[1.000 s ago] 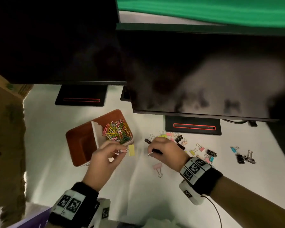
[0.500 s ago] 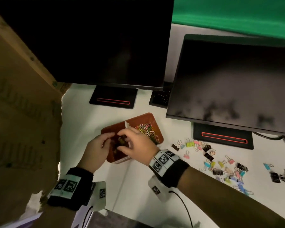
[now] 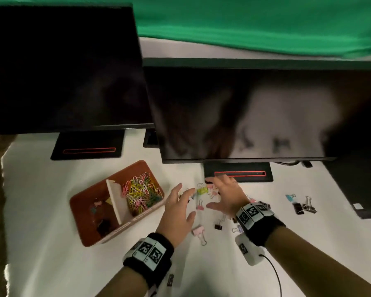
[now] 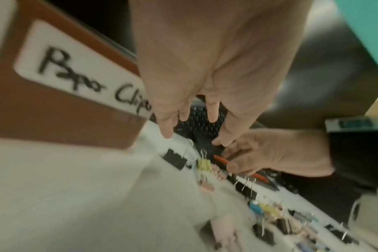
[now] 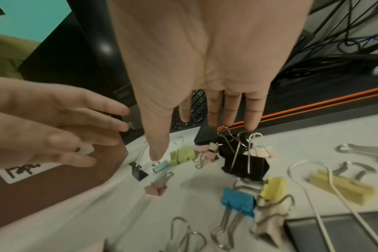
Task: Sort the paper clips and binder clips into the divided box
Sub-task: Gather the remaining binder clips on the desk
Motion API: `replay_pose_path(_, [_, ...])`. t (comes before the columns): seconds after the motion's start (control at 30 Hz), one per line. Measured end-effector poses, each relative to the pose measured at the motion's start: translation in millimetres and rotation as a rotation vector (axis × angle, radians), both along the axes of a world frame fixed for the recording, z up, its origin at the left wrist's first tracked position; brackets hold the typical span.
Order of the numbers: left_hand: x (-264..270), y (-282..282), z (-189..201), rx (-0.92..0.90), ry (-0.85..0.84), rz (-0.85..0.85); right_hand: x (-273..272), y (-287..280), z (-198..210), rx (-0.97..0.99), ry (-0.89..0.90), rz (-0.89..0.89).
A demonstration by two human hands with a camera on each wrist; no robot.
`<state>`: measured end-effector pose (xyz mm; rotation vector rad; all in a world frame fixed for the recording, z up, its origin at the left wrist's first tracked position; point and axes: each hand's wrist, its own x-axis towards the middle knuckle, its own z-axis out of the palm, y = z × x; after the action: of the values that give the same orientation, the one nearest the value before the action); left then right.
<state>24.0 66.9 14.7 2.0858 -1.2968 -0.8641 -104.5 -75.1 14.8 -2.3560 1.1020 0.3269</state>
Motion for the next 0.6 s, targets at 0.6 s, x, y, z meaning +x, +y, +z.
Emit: replay_pose_path(0.6, [5,-19,-54,-0.005,-0.197,0.022,15,7,-36,0.202,-0.075,0.098])
